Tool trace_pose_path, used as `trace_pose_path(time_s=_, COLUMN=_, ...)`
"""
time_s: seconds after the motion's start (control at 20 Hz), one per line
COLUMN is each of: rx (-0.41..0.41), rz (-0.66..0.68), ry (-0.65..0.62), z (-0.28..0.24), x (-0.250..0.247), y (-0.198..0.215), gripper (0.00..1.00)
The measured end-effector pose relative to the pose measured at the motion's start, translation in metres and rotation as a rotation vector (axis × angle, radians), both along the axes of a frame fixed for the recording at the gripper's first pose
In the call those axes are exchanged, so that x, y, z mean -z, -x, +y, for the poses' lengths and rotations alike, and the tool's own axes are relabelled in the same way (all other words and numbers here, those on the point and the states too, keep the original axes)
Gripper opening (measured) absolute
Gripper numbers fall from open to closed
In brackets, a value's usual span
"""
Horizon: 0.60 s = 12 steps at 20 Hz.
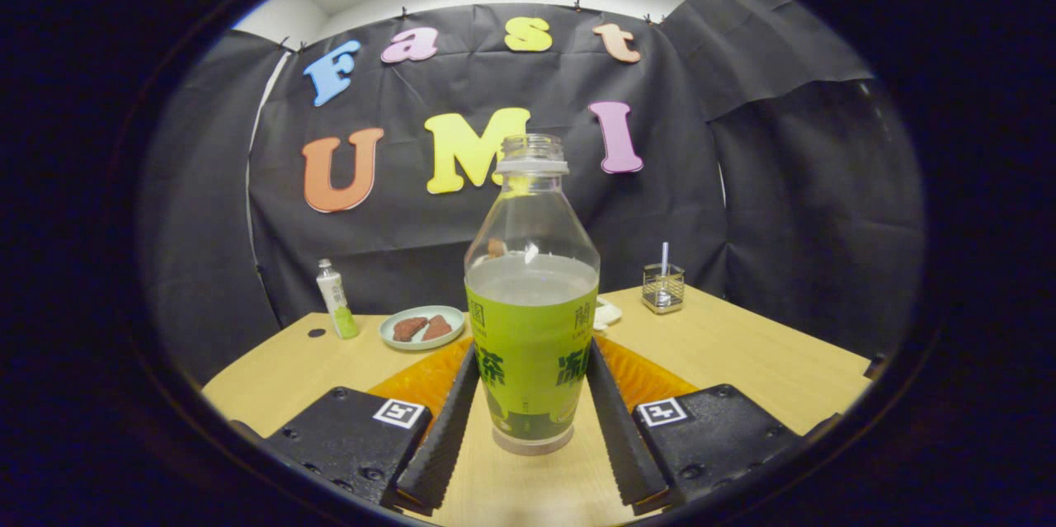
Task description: Take the bottle from table, then pour the juice into the cup, finally place the bottle on the coaster
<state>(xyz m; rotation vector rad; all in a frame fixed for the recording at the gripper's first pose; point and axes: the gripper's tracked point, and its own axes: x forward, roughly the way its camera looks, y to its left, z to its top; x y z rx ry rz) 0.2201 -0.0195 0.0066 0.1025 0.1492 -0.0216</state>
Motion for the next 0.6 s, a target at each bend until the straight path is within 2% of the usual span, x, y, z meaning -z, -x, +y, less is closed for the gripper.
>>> trace_pose_path(time_s=0.4, rx=-0.011, rz=0.059, ry=0.012, z=0.008, x=0.049, y=-0.041, gripper=0.8)
trace_pose_path(time_s=0.6, rx=-0.029, rz=0.09, ry=0.023, z=0.017, x=0.062, y=-0.046, gripper=0.8)
